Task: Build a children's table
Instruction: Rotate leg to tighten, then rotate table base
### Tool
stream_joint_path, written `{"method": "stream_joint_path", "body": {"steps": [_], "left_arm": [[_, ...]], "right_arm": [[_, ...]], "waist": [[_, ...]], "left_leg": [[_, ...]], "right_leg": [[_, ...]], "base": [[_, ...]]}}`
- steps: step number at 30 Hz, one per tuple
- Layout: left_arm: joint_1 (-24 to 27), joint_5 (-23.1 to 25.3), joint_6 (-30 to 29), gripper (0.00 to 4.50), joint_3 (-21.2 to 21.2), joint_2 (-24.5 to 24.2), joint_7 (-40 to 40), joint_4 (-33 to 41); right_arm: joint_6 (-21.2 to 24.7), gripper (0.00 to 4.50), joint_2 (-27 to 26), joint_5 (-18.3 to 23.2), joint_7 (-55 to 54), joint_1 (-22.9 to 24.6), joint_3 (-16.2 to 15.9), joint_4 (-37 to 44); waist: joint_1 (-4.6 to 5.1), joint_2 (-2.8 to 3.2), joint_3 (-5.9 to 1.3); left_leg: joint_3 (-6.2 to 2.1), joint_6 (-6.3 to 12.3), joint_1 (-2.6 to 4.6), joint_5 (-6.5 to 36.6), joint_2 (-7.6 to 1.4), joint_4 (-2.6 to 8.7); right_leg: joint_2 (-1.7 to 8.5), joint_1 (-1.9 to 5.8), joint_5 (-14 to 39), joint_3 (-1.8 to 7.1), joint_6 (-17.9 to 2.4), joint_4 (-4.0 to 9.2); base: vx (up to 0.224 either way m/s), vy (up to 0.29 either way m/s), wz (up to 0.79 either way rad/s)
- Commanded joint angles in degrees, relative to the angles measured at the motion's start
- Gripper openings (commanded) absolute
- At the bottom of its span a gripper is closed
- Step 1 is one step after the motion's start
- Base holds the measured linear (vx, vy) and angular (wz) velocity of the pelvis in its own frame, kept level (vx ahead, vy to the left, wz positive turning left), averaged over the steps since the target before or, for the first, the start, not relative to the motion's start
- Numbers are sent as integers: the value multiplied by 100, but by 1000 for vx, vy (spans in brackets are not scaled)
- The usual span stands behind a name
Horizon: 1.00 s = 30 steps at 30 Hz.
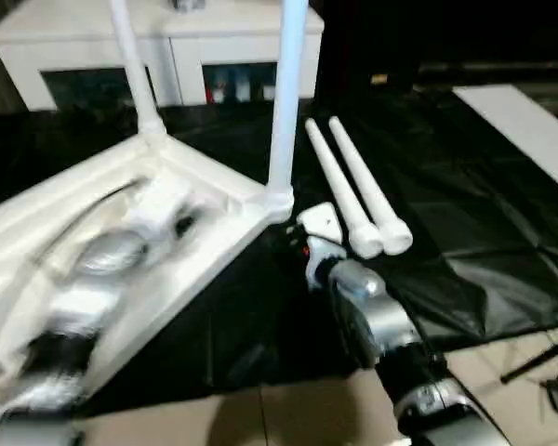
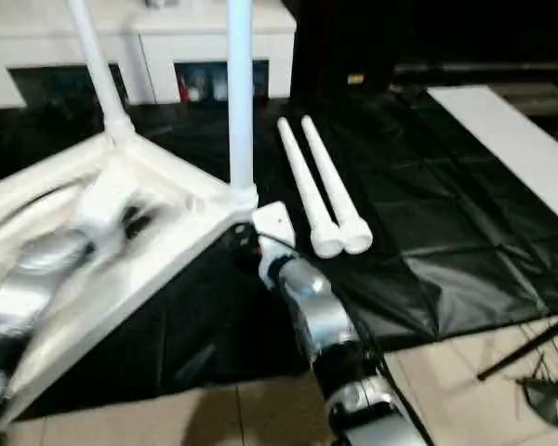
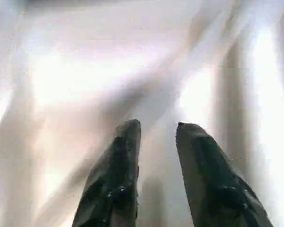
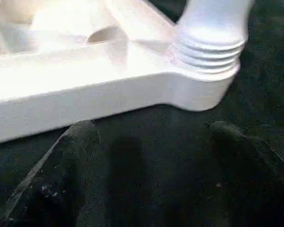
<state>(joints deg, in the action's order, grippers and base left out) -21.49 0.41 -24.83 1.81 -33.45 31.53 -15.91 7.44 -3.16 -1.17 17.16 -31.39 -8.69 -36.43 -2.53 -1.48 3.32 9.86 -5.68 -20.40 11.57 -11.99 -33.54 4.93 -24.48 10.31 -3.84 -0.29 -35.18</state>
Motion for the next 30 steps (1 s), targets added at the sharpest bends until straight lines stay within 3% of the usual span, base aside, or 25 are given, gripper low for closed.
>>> {"method": "stream_joint_path", "body": {"steps": [1,2,3,4,5,6,7,10,11,15,20,21,22,23,25,26,28,30], "left_arm": [[71,140,-415,182,314,-319,31,272],[240,222,-482,194,400,-601,111,323],[240,222,-482,194,400,-601,111,323],[361,301,-523,194,474,-796,133,299],[484,361,-618,207,550,-946,102,332],[594,477,-646,219,616,-1076,6,286],[786,581,-860,230,805,-1188,-258,392],[878,554,-999,233,939,-1198,-428,537],[912,554,-1076,257,1011,-1177,-560,623],[874,601,-1069,285,1285,-1056,-1034,676],[855,662,-883,321,1428,-1065,-1300,570],[725,587,-537,328,1663,-1040,-1624,537],[667,527,-506,337,1773,-1023,-1706,516],[609,470,-536,347,1882,-1047,-1758,438],[606,486,-590,360,1909,-1110,-1781,351],[667,598,-642,370,1916,-1272,-1818,159],[753,668,-702,380,1933,-1391,-1814,25],[835,682,-784,404,1897,-1469,-1710,-61]], "right_arm": [[78,399,24,-94,82,-66,-62,-28],[72,399,22,-102,104,-80,-80,-75],[72,399,22,-102,104,-80,-80,-75],[62,399,10,-107,99,-90,-87,-112],[60,399,-3,-109,96,-97,-93,-136],[43,399,-15,-114,105,-117,-104,-187],[28,399,-35,-116,128,-147,-129,-257],[25,399,-45,-112,139,-159,-145,-281],[20,399,-48,-110,147,-169,-151,-298],[-8,399,-49,-130,170,-188,-149,-361],[-40,399,-35,-145,174,-162,-148,-382],[-42,399,-21,-143,163,-150,-135,-384],[-40,399,-18,-142,162,-144,-133,-377],[-38,399,-15,-141,163,-133,-132,-364],[-46,399,-16,-135,176,-121,-134,-349],[-95,399,-15,-20,435,-66,-148,-239],[-134,399,-1,203,1004,31,-208,-14],[-96,399,49,372,1482,119,-304,222]], "waist": [[-26,105,-386],[-28,125,-372],[-51,60,-364],[-35,74,-347],[-50,9,-341],[-38,-8,-323],[-39,-7,-340],[-44,-6,-337],[-39,-40,-342],[-53,-56,-360],[-62,-41,-362],[-68,-28,-361],[-68,-36,-366],[-79,2,-375],[-90,-10,-347],[-106,-2,-344],[-110,13,-344],[-126,28,-364]], "left_leg": [[41,189,45,553,-92,407],[36,115,66,670,-77,410],[23,66,70,714,-78,430],[29,24,73,828,-94,454],[25,-26,80,955,-98,448],[21,-32,60,1043,-86,472],[1,-110,90,1126,-103,476],[0,-168,95,1063,-92,480],[5,-175,92,1019,-90,473],[0,-128,81,806,-76,452],[-7,-138,72,822,-71,440],[-11,-151,68,911,-68,438],[-9,-158,74,941,-72,437],[-14,-173,88,928,-71,431],[-8,-208,92,1028,-75,440],[-13,-238,107,1238,-86,446],[-21,-201,104,1340,-98,456],[-18,-198,128,1190,-108,439]], "right_leg": [[230,346,163,241,-1489,264],[218,326,227,240,-1442,268],[238,342,369,245,-1386,273],[224,325,450,251,-1371,287],[243,324,574,261,-1311,283],[234,329,715,267,-1257,299],[258,320,820,277,-1189,298],[235,318,594,272,-1240,287],[231,325,460,270,-1262,274],[231,350,131,273,-1333,246],[225,368,108,275,-1363,250],[221,371,173,275,-1355,257],[225,377,177,277,-1352,263],[229,376,144,274,-1364,254],[204,354,276,263,-1336,266],[215,343,582,267,-1276,286],[211,340,639,268,-1208,298],[207,331,341,263,-1292,271]], "base": [[0,0,0],[0,0,0],[0,0,0],[0,0,0],[0,0,0],[0,0,0],[0,0,0],[0,0,0],[0,0,0],[0,0,0],[0,0,0],[0,0,0],[0,0,0],[0,0,0],[0,0,0],[0,0,0],[0,0,0],[0,0,0]]}}
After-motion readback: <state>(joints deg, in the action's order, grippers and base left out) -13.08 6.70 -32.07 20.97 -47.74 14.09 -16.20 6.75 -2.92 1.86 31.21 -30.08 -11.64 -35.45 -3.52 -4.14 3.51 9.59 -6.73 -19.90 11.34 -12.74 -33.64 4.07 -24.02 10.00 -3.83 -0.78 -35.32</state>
